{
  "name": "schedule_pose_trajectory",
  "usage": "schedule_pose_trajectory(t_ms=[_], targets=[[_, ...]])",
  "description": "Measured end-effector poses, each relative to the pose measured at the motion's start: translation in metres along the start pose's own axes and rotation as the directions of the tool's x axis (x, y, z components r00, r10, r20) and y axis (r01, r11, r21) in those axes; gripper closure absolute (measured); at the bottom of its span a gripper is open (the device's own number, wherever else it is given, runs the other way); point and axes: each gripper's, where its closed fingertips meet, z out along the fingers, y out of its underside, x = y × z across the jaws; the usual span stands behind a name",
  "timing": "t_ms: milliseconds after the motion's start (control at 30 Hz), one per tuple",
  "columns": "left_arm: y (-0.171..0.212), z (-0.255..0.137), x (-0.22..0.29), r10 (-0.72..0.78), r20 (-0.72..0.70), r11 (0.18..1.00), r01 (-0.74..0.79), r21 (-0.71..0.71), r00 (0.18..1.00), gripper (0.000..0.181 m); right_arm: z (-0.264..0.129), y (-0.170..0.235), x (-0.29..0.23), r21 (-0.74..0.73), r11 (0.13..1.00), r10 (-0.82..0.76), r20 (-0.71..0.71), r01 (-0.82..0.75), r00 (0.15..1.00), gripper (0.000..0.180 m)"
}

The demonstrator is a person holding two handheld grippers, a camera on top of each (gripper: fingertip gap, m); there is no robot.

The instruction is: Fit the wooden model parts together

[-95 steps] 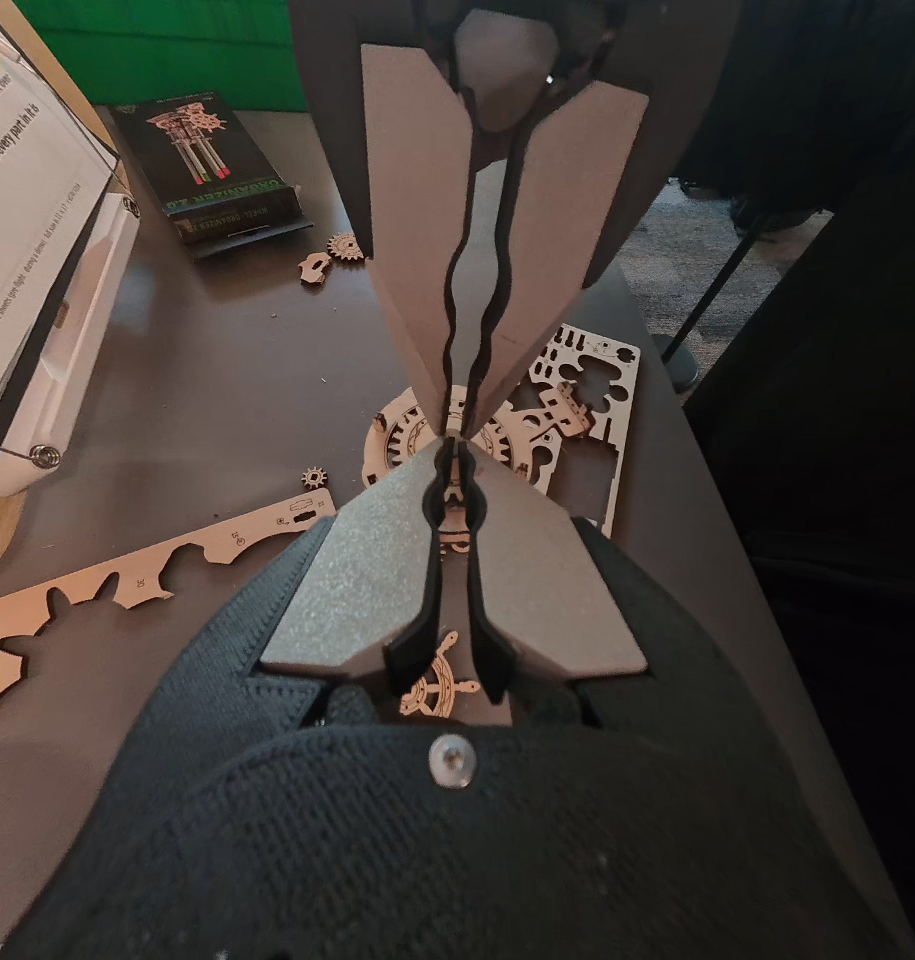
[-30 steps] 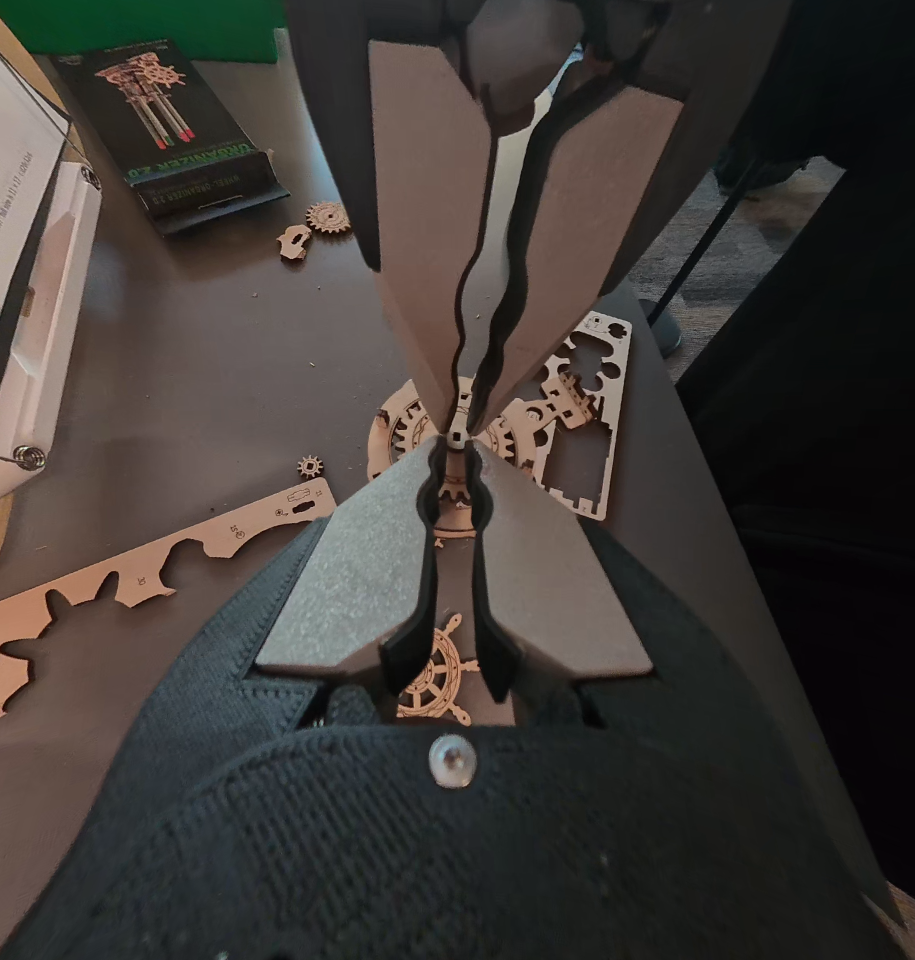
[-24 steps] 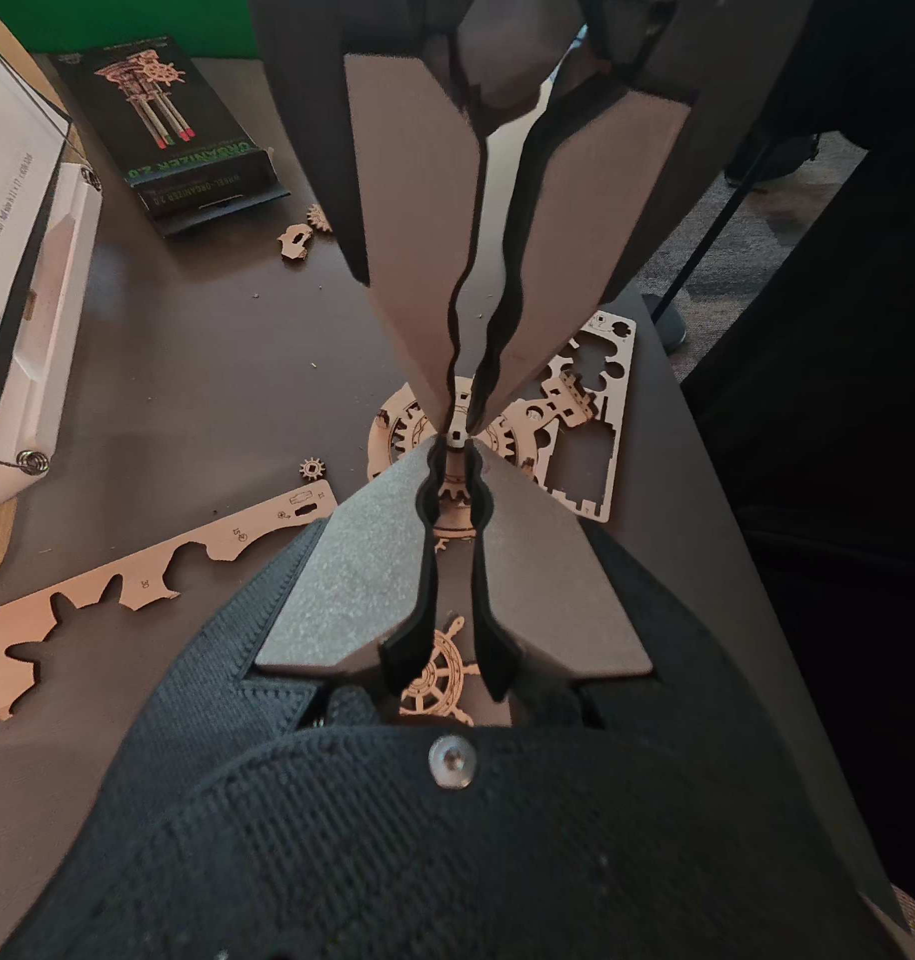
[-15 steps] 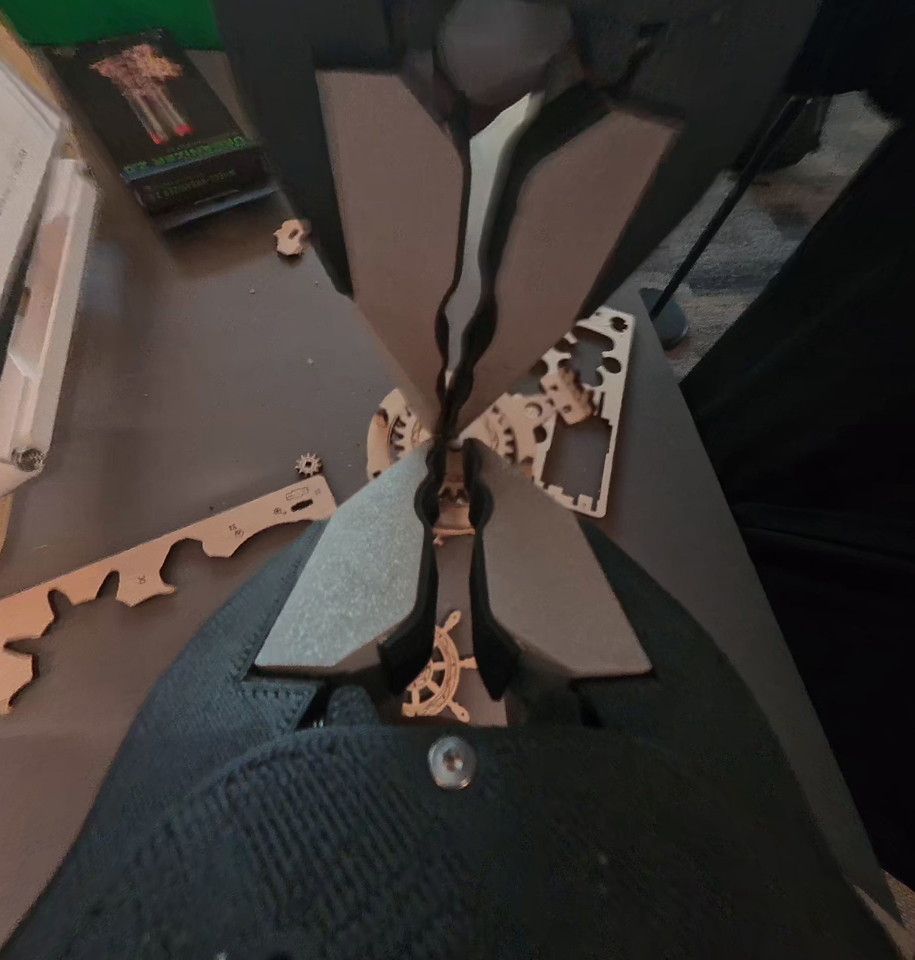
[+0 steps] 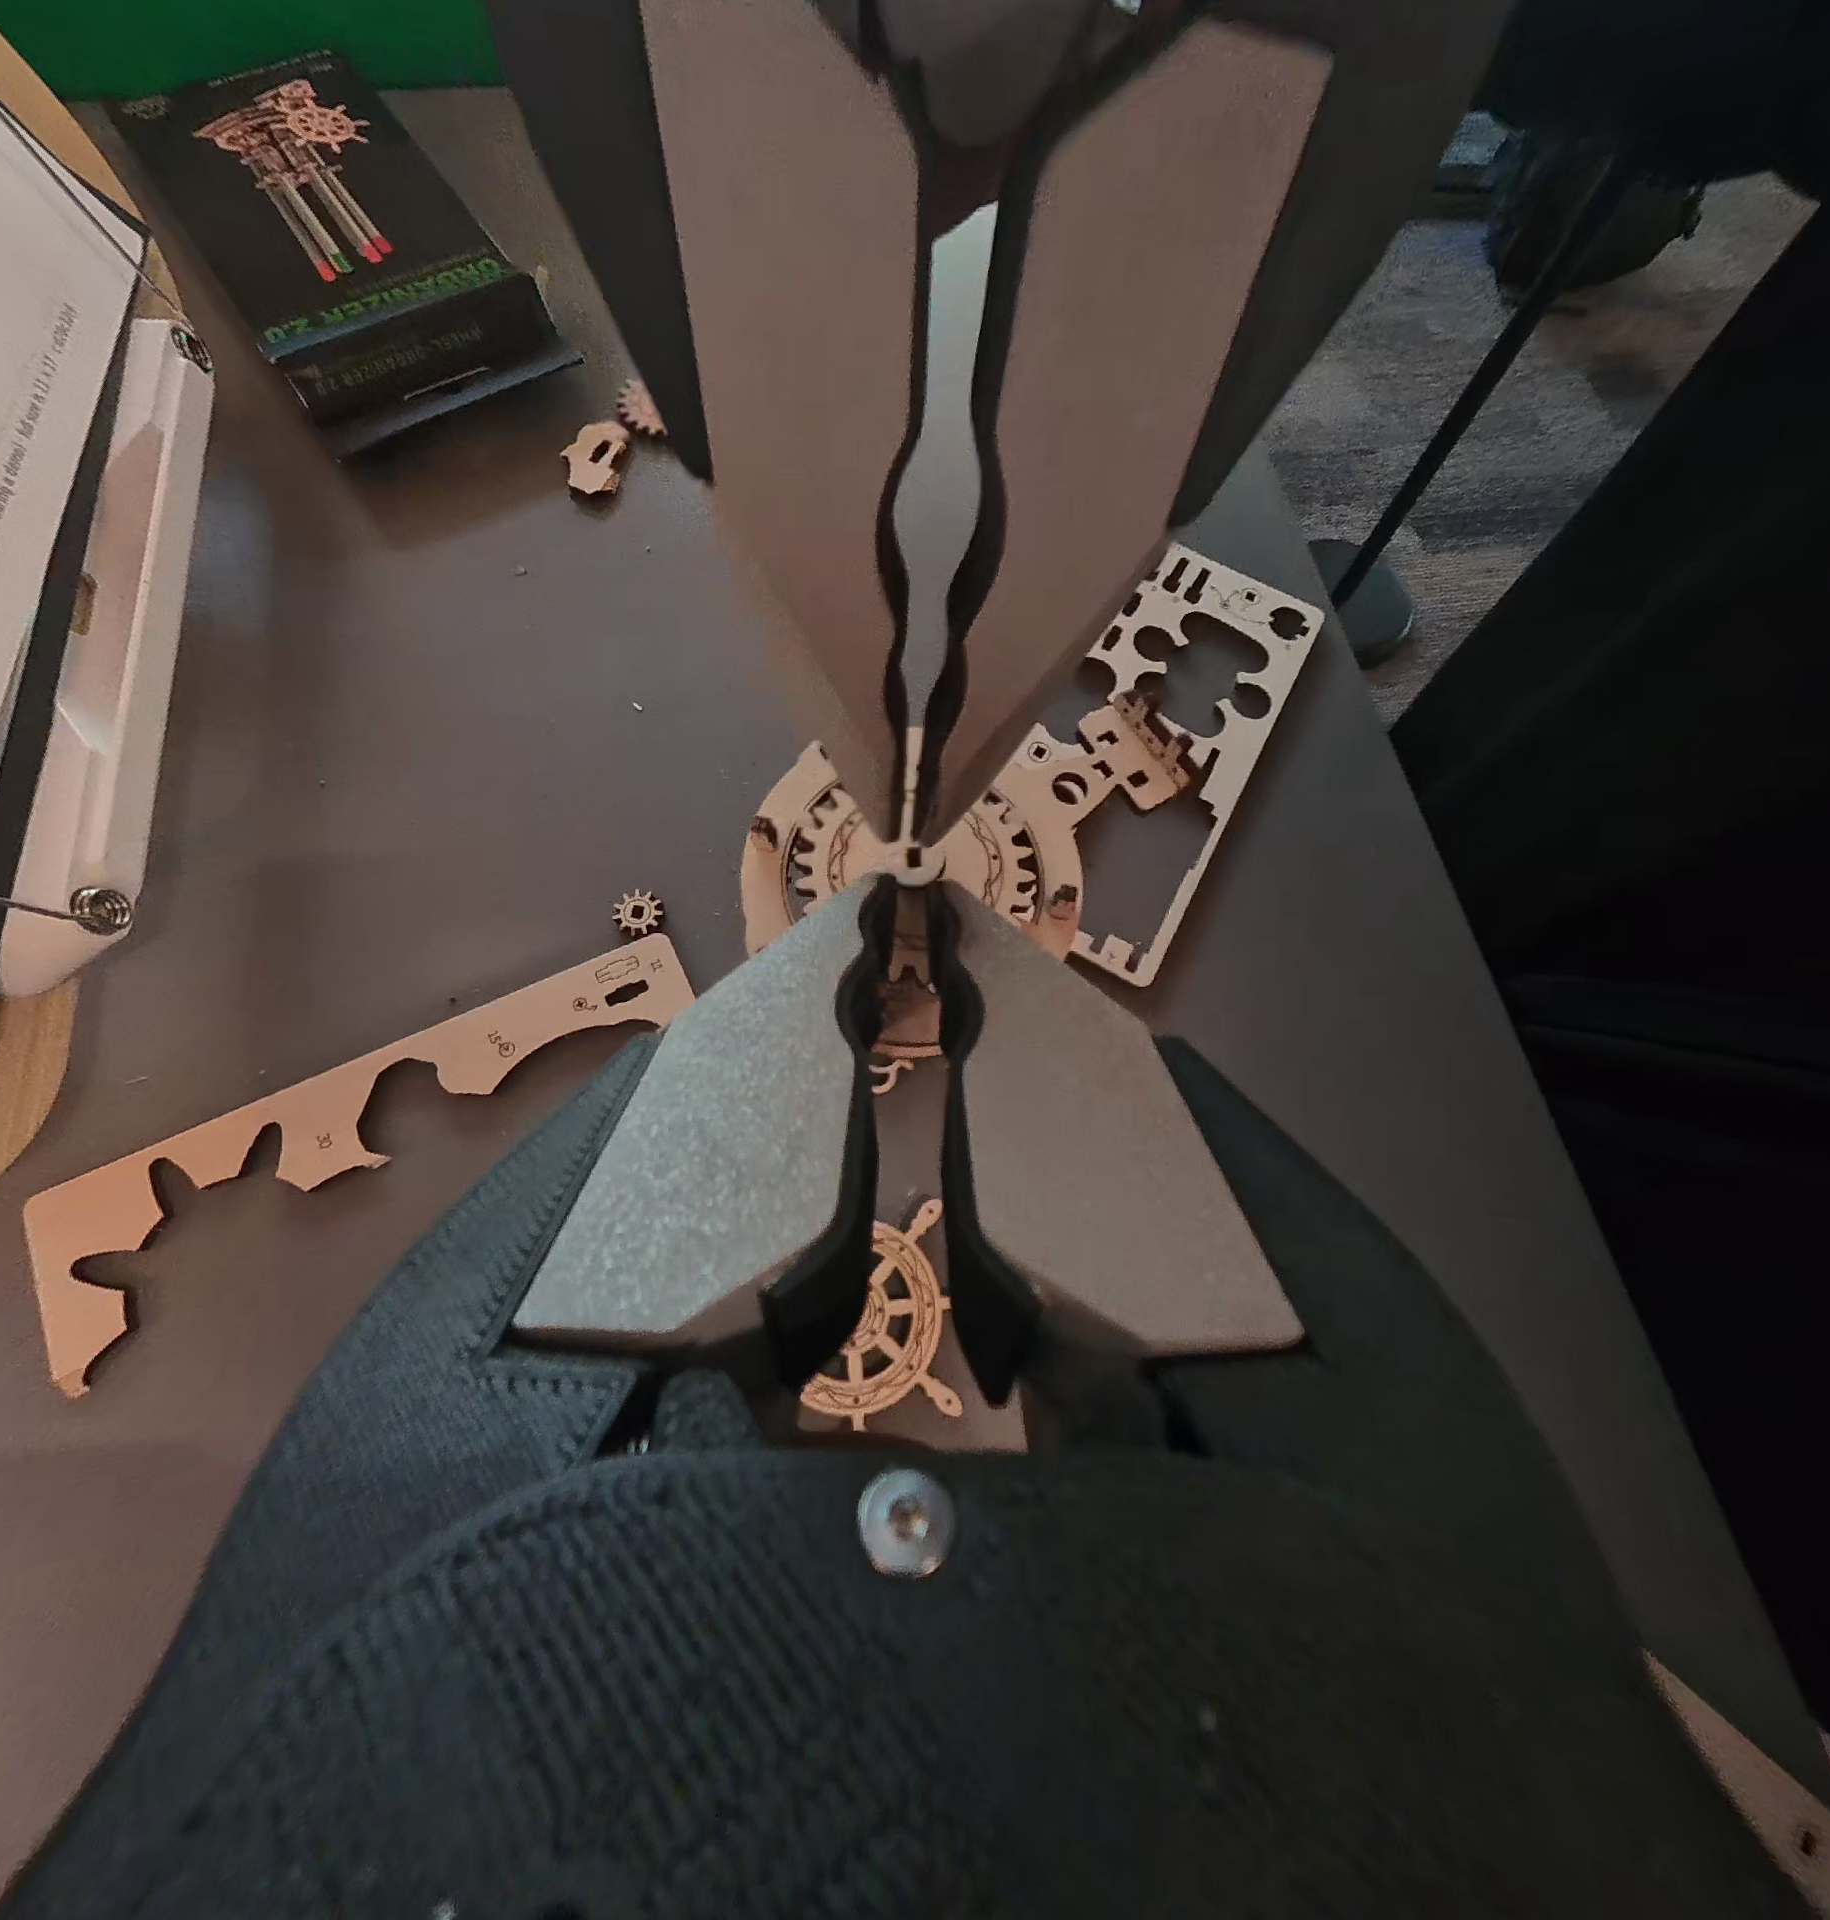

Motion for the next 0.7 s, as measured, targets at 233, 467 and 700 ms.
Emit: schedule_pose_trajectory(t_ms=[233,467,700], targets=[[-0.0073,-0.0030,0.0062,-0.048,-0.078,0.998,0.051,0.046,0.996,0.181,0.0024,0.0047,-0.0012,-0.026,1.000,0.011,0.042,-0.010,0.999,0.174],[-0.0053,0.0003,0.0060,-0.049,-0.080,0.998,0.052,0.035,0.996,0.177,0.0004,0.0031,-0.0009,-0.011,1.000,-0.022,0.044,0.022,0.999,0.171],[-0.0035,0.0019,0.0041,-0.058,-0.080,0.998,0.060,0.032,0.995,0.177,0.0047,0.0087,-0.0045,-0.034,0.996,-0.075,0.056,0.077,0.996,0.172]])
